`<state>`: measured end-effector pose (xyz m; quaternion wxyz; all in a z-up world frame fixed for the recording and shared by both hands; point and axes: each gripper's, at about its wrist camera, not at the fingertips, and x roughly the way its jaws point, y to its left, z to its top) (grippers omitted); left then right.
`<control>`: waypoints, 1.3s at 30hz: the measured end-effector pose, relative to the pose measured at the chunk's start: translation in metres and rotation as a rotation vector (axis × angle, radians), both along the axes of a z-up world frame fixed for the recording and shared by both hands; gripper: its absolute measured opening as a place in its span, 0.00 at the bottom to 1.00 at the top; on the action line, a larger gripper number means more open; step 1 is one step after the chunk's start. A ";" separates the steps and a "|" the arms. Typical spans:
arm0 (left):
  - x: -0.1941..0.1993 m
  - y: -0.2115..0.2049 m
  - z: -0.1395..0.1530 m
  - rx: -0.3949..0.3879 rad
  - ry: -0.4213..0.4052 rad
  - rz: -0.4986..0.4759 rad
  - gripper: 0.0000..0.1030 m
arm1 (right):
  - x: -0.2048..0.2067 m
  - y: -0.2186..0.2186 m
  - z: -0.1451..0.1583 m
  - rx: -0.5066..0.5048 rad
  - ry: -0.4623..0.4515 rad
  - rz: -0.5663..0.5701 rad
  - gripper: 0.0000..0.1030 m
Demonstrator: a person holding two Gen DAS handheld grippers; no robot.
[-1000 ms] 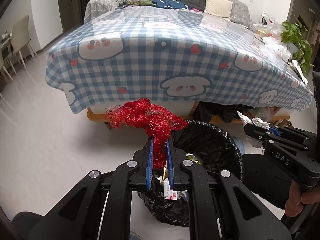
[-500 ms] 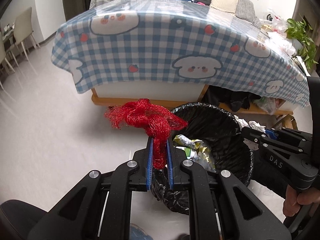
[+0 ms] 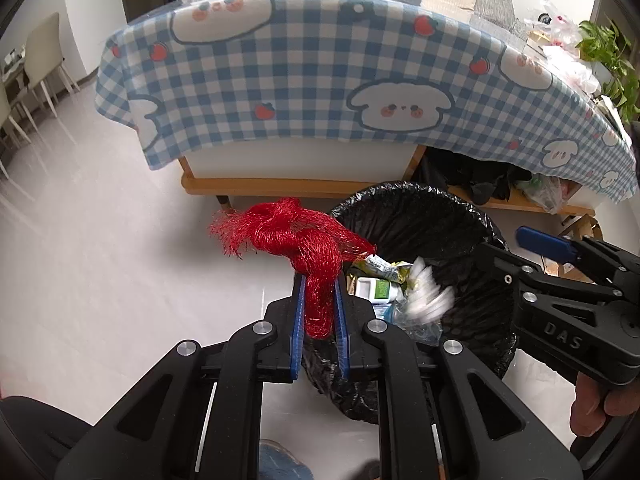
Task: Collect trash
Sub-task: 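Open the right tool to drop the tissue while the left tool releases the net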
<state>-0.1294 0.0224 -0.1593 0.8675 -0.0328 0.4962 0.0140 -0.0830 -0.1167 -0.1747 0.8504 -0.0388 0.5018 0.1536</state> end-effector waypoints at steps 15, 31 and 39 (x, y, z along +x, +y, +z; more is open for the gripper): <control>0.012 -0.057 -0.004 -0.019 0.006 -0.080 0.14 | -0.009 -0.084 0.003 -0.009 -0.042 -0.161 0.93; 0.024 -0.105 -0.018 -0.026 0.006 -0.153 0.17 | -0.018 -0.132 0.013 -0.037 -0.055 -0.261 0.93; 0.016 -0.090 -0.002 -0.020 -0.006 -0.117 0.58 | -0.017 -0.128 0.024 -0.024 -0.066 -0.259 0.93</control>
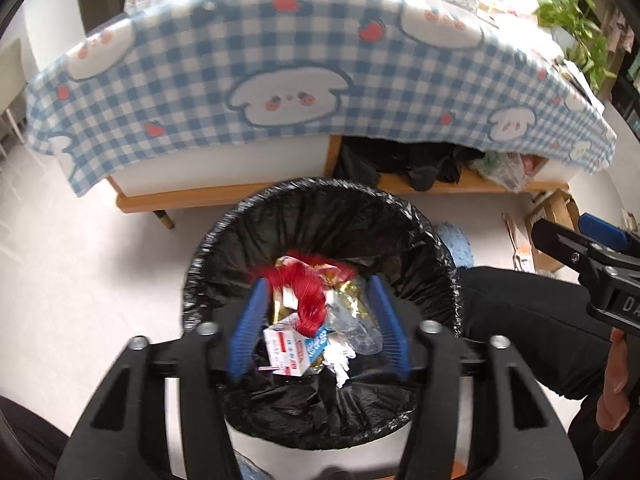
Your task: Collect trash
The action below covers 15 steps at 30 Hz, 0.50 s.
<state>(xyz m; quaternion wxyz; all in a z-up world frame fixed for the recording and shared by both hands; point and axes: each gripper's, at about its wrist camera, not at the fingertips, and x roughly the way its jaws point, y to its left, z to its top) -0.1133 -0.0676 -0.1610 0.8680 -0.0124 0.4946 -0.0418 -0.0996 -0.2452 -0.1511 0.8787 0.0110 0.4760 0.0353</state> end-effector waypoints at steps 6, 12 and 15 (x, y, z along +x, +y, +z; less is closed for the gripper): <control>-0.014 0.030 0.046 -0.012 -0.064 0.054 0.86 | -0.002 0.016 0.029 0.019 -0.010 0.033 0.93; -0.028 0.052 0.094 -0.021 -0.100 0.083 0.94 | -0.015 0.033 0.074 0.012 -0.035 0.044 0.93; -0.033 0.060 0.114 -0.011 -0.099 0.110 0.94 | -0.022 0.036 0.093 0.009 -0.044 0.037 0.93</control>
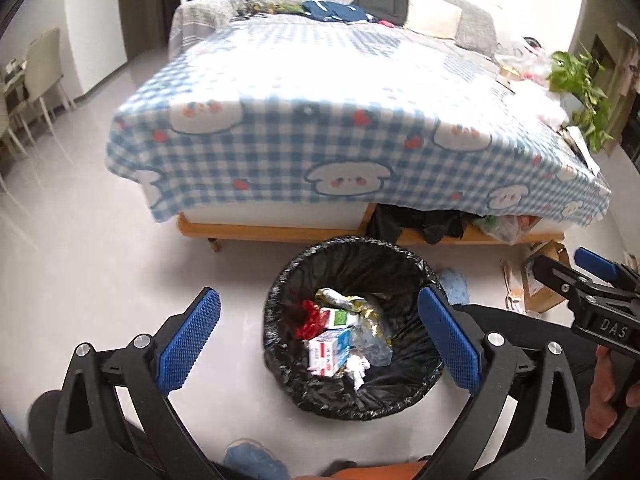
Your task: Collect trash
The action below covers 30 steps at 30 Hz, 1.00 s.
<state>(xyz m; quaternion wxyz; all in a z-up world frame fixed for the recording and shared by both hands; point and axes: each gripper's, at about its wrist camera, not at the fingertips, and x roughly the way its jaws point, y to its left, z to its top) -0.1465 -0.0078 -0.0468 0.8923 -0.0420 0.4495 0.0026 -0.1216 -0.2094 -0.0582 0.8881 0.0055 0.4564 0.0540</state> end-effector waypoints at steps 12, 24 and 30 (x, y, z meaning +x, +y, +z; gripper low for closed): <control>-0.022 0.020 0.043 0.015 -0.039 0.040 0.94 | -0.024 -0.008 0.038 -0.008 -0.056 -0.036 0.93; -0.024 0.018 0.045 0.038 -0.040 0.036 0.94 | -0.027 -0.010 0.041 -0.013 -0.066 -0.044 0.93; -0.024 0.016 0.043 0.039 -0.038 0.028 0.94 | -0.027 -0.011 0.041 -0.013 -0.064 -0.043 0.93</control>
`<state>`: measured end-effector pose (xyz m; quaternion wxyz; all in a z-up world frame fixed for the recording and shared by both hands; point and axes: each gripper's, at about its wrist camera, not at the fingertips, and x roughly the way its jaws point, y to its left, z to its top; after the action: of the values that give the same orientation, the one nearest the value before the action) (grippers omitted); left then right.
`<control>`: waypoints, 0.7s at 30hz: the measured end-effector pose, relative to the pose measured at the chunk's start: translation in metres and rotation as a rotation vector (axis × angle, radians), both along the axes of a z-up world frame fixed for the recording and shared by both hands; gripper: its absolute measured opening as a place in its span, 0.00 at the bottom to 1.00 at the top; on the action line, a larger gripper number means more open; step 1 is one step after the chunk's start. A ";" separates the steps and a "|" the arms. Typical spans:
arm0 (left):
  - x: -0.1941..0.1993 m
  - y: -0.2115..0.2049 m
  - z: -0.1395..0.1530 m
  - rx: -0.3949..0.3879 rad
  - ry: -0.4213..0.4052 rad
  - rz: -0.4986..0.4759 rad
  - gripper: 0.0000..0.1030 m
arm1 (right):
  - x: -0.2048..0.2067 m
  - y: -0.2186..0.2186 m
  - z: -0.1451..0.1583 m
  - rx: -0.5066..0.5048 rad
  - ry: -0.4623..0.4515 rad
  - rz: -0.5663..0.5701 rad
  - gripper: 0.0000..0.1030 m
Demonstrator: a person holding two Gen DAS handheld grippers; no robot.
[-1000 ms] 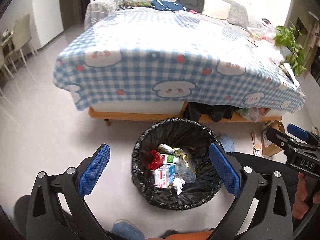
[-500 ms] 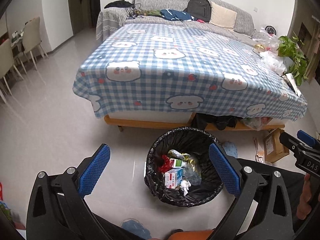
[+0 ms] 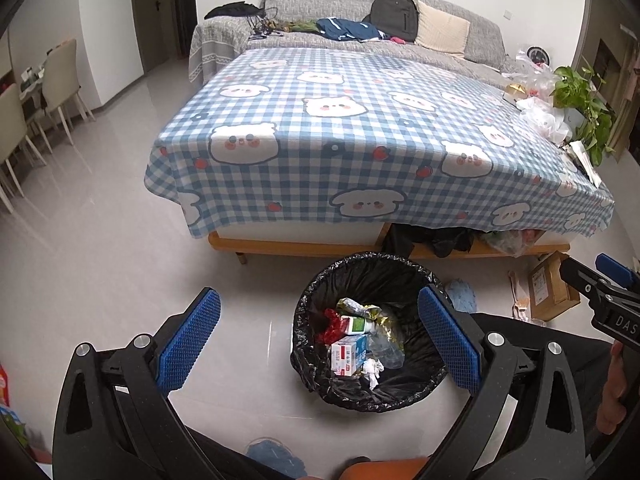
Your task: Collect trash
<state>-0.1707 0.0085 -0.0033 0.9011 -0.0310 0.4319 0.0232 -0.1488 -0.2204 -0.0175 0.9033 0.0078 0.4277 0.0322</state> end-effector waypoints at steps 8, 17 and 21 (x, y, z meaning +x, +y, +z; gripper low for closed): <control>0.000 -0.001 -0.001 0.000 0.002 -0.002 0.94 | 0.000 0.000 0.001 -0.005 -0.002 -0.001 0.93; 0.000 -0.001 -0.001 -0.002 0.002 -0.002 0.94 | 0.000 0.000 0.000 -0.006 -0.002 -0.001 0.93; 0.000 -0.002 -0.001 -0.002 0.003 -0.003 0.94 | 0.000 0.000 0.001 -0.006 -0.004 -0.003 0.93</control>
<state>-0.1706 0.0062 -0.0040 0.9003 -0.0310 0.4336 0.0215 -0.1484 -0.2206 -0.0170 0.9042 0.0057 0.4261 0.0296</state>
